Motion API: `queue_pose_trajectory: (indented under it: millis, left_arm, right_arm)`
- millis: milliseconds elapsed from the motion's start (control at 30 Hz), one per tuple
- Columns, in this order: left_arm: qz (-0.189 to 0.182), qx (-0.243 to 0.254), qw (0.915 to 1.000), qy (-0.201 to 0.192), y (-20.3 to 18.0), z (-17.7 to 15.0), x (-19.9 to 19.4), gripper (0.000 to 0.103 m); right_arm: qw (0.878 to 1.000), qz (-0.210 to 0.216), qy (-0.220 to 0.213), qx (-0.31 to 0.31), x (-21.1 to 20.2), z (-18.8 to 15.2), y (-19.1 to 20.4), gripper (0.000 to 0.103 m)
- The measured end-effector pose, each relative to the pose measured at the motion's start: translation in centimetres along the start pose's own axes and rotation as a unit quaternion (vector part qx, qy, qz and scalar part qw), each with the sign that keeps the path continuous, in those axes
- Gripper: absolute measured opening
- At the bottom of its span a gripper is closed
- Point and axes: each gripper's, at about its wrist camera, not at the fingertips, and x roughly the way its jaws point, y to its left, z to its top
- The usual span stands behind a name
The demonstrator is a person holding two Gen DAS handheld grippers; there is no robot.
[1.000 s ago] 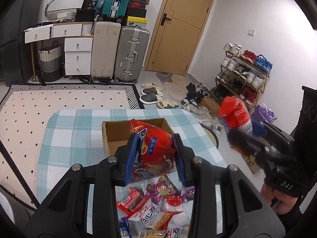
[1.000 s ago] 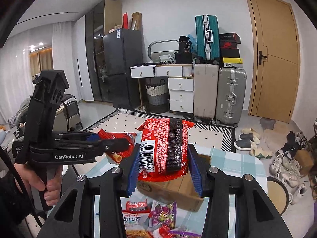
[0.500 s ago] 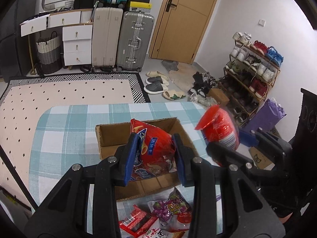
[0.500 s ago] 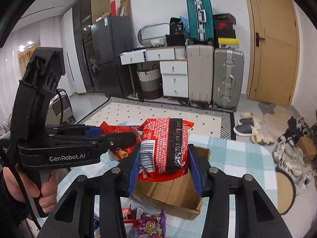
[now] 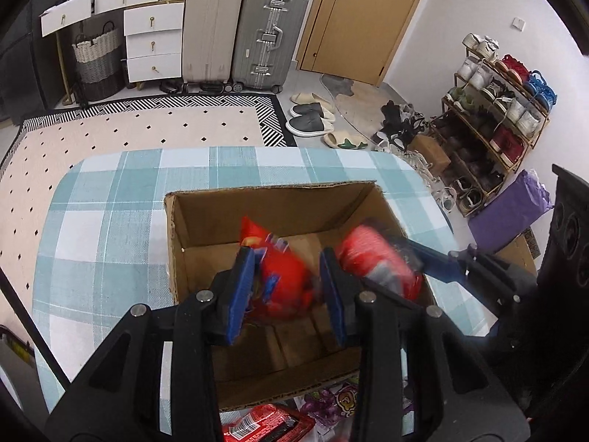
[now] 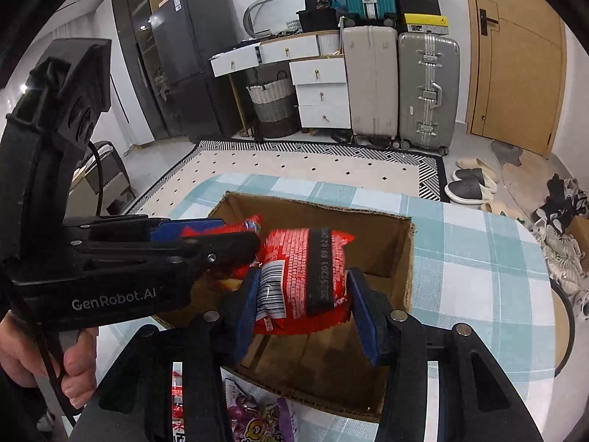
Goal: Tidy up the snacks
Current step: 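Carry both packs over the SF box and open both grippers to drop them, then withdraw both grippers from the box back toward the snack pile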
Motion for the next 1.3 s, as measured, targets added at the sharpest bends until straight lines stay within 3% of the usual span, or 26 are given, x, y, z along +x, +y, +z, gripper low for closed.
queue_pose_trajectory:
  millis: [133, 200, 267, 367, 500, 600, 867, 967, 1067, 1300]
  left_arm:
    - [0.011, -0.003, 0.9999, -0.009, 0.6, -0.4, -0.2, 0.041]
    - [0.02, -0.004, 0.9996, -0.02, 0.9, -0.8, -1.1, 0.05]
    - [0.036, -0.002, 0.9986, -0.04, 0.8, -1.6, -2.4, 0.068]
    - [0.054, 0.015, 0.9953, -0.08, -0.1, -3.4, -5.2, 0.08]
    - [0.074, 0.029, 0.9903, -0.114, -1.3, -5.7, -9.0, 0.08]
    - [0.074, 0.028, 0.9872, -0.138, -1.9, -7.4, -12.3, 0.083]
    - [0.084, 0.048, 0.9807, -0.169, -4.7, -12.1, -19.8, 0.09]
    - [0.07, 0.022, 0.9815, -0.177, -4.9, -14.7, -22.9, 0.091]
    - [0.072, 0.014, 0.9786, -0.192, -4.8, -17.1, -25.1, 0.102]
    - [0.089, 0.001, 0.9743, -0.207, -3.8, -22.1, -28.1, 0.102]
  right_arm:
    - [1.0, -0.001, -0.016, -0.003, -0.1, -0.1, -0.3, 0.055]
    - [1.0, -0.003, -0.025, 0.001, -1.1, -0.2, -0.3, 0.059]
    - [0.999, 0.002, -0.04, 0.004, -2.7, -0.6, -0.1, 0.064]
    - [0.997, 0.002, -0.073, -0.001, -6.1, -1.4, 0.4, 0.071]
    - [0.992, -0.01, -0.125, -0.021, -10.9, -3.0, 2.1, 0.084]
    - [0.985, -0.017, -0.164, -0.042, -14.8, -4.9, 3.8, 0.087]
    - [0.974, -0.018, -0.214, -0.066, -21.7, -9.5, 8.6, 0.095]
    - [0.972, -0.015, -0.227, -0.056, -24.0, -11.2, 9.5, 0.098]
    - [0.971, -0.008, -0.235, -0.044, -25.9, -12.8, 10.3, 0.099]
    - [0.965, -0.02, -0.255, -0.051, -29.8, -16.9, 12.3, 0.101]
